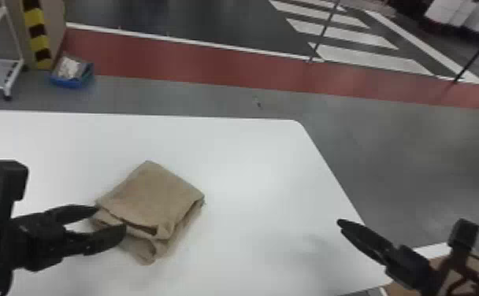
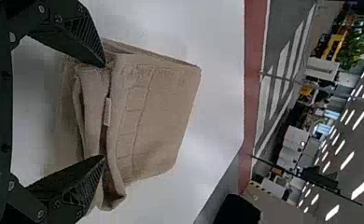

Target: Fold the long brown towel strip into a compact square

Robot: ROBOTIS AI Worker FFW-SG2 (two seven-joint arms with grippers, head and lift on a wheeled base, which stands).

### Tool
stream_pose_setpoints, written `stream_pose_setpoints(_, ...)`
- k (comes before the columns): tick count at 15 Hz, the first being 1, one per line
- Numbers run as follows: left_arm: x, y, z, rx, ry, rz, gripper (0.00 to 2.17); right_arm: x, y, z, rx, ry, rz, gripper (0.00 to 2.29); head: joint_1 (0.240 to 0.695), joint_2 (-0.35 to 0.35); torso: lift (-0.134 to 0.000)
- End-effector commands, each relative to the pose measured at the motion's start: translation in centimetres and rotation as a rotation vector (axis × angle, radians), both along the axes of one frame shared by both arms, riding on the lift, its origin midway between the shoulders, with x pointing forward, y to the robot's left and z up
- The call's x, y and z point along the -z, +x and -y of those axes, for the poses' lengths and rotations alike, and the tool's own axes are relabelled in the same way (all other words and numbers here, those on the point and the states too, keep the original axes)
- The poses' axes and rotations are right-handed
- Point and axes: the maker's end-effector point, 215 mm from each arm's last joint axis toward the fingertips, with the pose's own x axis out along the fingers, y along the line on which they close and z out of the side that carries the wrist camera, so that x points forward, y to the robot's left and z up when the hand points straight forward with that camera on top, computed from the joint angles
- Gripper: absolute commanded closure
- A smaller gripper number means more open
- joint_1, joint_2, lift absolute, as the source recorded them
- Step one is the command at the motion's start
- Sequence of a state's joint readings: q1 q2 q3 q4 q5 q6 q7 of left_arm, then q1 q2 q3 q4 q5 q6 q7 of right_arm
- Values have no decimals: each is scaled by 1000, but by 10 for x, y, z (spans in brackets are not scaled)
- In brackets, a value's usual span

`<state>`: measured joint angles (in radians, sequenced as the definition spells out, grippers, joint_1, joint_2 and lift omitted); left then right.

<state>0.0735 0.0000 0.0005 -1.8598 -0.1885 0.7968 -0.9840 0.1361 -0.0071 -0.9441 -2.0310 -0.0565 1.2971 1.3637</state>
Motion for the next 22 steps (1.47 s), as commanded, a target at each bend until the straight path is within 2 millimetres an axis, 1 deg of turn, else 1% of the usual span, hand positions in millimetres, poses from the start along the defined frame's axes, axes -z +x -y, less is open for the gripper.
stream_pose_setpoints(1,-2,-13,5,34,-30,-35,215,-1,0,0,-1,2,2,83,695,-350,-124)
stream_pose_setpoints(2,-2,-21,9,55,-43,-48,238,1,2,-3,-8,6,2,83,695,-350,-124)
stream_pose_setpoints(3,-10,-25,12,73,-53,-43,245,2,2,-4,-12,8,-1,83,695,-350,-124)
stream_pose_setpoints(4,-8,-32,14,81,-60,-59,248,4,3,-5,-14,10,-4,83,695,-350,-124)
stream_pose_setpoints(6,-21,-40,21,116,-82,-44,259,5,4,-6,-18,7,1,83,695,-350,-124)
stream_pose_setpoints(7,-24,-46,25,140,-98,-52,259,4,5,-6,-18,4,5,83,695,-350,-124)
stream_pose_setpoints(9,-31,-60,38,197,-125,-53,259,4,5,-6,-18,5,7,83,695,-350,-124)
stream_pose_setpoints(12,-32,-80,55,284,-129,-65,259,4,8,-12,-32,10,9,83,695,-350,-124)
stream_pose_setpoints(13,-33,-82,57,291,-131,-67,259,3,9,-14,-37,10,11,83,695,-350,-124)
stream_pose_setpoints(15,-38,-81,55,283,-120,-48,259,-1,15,-17,-36,7,21,83,695,-350,-124)
stream_pose_setpoints(16,-38,-75,47,257,-108,-35,259,-3,20,-16,-26,-11,26,87,695,-350,-124)
stream_pose_setpoints(17,-38,-65,36,210,-89,-21,259,-7,29,-13,-16,-74,41,87,695,-350,-124)
stream_pose_setpoints(18,-41,-55,28,164,-75,-2,255,-12,41,-19,-22,-129,55,87,695,-350,-124)
stream_pose_setpoints(19,-44,-46,20,113,-61,18,255,-18,51,-27,-33,-178,69,87,695,-350,-124)
stream_pose_setpoints(20,-45,-40,16,63,-70,26,255,-23,65,-41,-56,-259,101,87,695,-350,-124)
stream_pose_setpoints(21,-45,-38,17,33,-88,37,255,-27,80,-61,-86,-361,144,87,695,-350,-124)
stream_pose_setpoints(22,-45,-39,19,26,-96,46,259,-26,94,-82,-116,-465,177,87,695,-350,-124)
